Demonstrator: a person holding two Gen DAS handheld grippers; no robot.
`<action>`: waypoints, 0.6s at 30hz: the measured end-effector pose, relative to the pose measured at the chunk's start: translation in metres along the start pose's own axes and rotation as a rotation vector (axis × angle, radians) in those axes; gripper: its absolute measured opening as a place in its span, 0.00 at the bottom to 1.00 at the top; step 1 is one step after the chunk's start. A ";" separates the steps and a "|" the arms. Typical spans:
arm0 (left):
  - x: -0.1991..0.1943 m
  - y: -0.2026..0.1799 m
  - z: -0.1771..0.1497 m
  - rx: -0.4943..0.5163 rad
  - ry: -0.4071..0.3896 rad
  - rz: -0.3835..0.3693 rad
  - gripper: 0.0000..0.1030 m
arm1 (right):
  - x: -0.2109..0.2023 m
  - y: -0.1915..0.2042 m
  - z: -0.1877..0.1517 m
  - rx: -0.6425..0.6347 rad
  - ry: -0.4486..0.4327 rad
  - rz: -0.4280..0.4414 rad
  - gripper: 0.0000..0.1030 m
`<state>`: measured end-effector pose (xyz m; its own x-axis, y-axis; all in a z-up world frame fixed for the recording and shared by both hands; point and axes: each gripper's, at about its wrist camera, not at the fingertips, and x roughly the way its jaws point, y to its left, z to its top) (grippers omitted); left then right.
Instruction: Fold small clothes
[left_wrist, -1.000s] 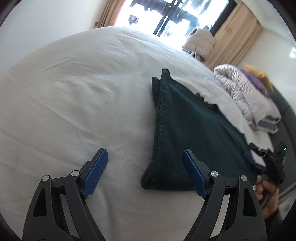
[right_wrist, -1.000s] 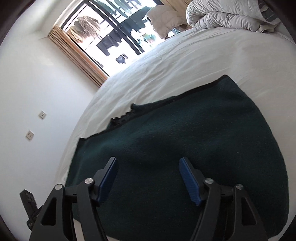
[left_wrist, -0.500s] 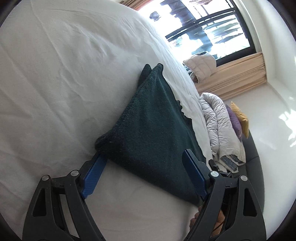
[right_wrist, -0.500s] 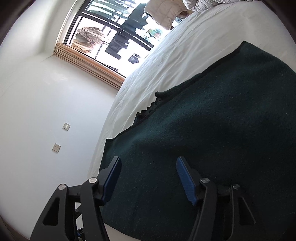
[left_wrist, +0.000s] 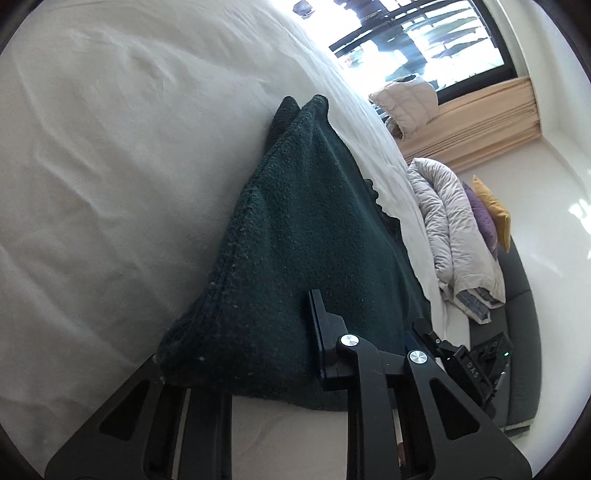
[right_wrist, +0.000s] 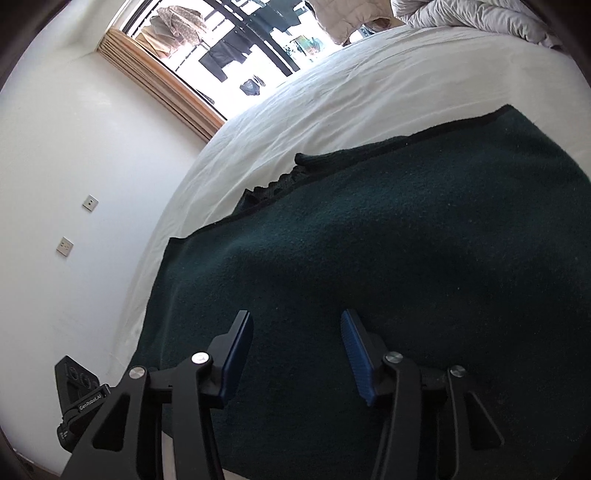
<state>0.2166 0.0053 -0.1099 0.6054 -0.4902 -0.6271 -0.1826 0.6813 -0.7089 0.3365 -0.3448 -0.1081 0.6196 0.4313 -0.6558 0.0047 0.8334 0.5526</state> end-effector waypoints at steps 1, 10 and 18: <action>0.001 -0.002 0.000 0.019 -0.005 0.011 0.17 | -0.003 0.009 0.001 -0.021 -0.010 0.020 0.52; 0.015 -0.016 -0.008 0.144 -0.029 0.098 0.15 | 0.048 0.009 0.015 0.047 0.096 0.040 0.49; 0.026 -0.034 -0.017 0.234 -0.041 0.182 0.15 | 0.020 0.002 0.009 0.021 0.015 0.008 0.46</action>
<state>0.2256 -0.0392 -0.1076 0.6105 -0.3293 -0.7204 -0.1108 0.8650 -0.4893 0.3561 -0.3378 -0.1152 0.6075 0.4437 -0.6589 0.0163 0.8223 0.5688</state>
